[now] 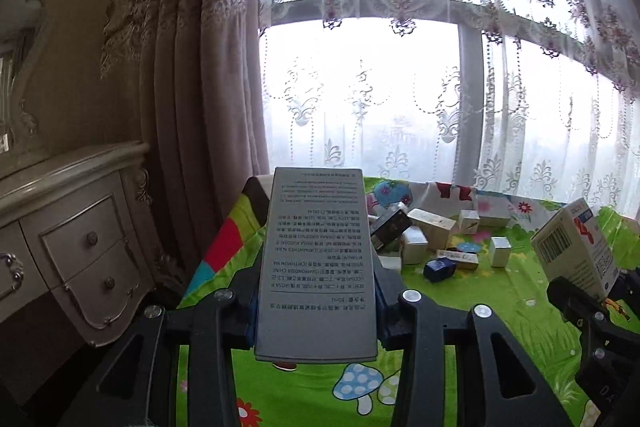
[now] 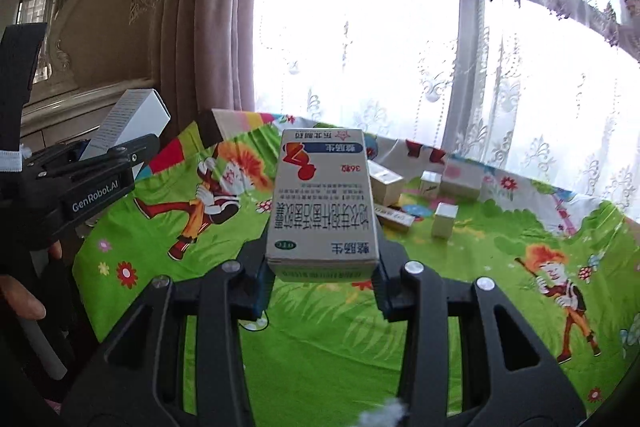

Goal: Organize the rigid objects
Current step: 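Carry the leaflet and medicine box to the storage box and release both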

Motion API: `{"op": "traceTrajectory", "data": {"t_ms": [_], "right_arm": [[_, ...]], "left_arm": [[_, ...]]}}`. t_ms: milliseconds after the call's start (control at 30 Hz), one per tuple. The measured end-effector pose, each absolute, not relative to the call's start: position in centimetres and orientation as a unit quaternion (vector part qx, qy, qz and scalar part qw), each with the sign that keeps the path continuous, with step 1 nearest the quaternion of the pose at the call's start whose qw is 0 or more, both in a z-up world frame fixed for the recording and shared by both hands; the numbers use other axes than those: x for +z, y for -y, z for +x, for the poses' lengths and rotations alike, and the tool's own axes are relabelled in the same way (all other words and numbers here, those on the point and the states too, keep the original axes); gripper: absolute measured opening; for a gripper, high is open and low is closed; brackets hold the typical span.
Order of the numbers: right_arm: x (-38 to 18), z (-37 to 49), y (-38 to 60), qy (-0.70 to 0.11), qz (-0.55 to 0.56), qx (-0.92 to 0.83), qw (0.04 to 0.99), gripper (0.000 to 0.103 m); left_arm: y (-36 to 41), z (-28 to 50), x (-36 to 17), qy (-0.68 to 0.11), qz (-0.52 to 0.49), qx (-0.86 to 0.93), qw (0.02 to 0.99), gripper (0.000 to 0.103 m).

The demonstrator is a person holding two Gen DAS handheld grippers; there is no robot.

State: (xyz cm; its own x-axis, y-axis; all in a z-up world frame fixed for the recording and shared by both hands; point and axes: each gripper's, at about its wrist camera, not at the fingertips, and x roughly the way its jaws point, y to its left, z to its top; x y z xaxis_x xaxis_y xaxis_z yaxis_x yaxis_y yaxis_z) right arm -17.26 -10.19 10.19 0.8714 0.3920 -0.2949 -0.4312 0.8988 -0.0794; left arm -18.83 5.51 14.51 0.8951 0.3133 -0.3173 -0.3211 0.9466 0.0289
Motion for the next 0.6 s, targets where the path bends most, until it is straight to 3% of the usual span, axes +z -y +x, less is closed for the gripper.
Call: {"op": "traceTrajectory", "data": {"t_ms": [300, 600], "right_arm": [[12.2, -22.4, 16.4, -0.066, -0.072, 0.117, 0.988, 0.044], [12.7, -25.4, 22.6, -0.047, -0.067, 0.024, 0.996, 0.045]], "left_arm": [[0.8, -20.2, 15.6, -0.127, 0.032, 0.088, 0.988, 0.043], [8.2, -21.1, 16.4, -0.105, 0.077, -0.009, 0.991, 0.043]]}}
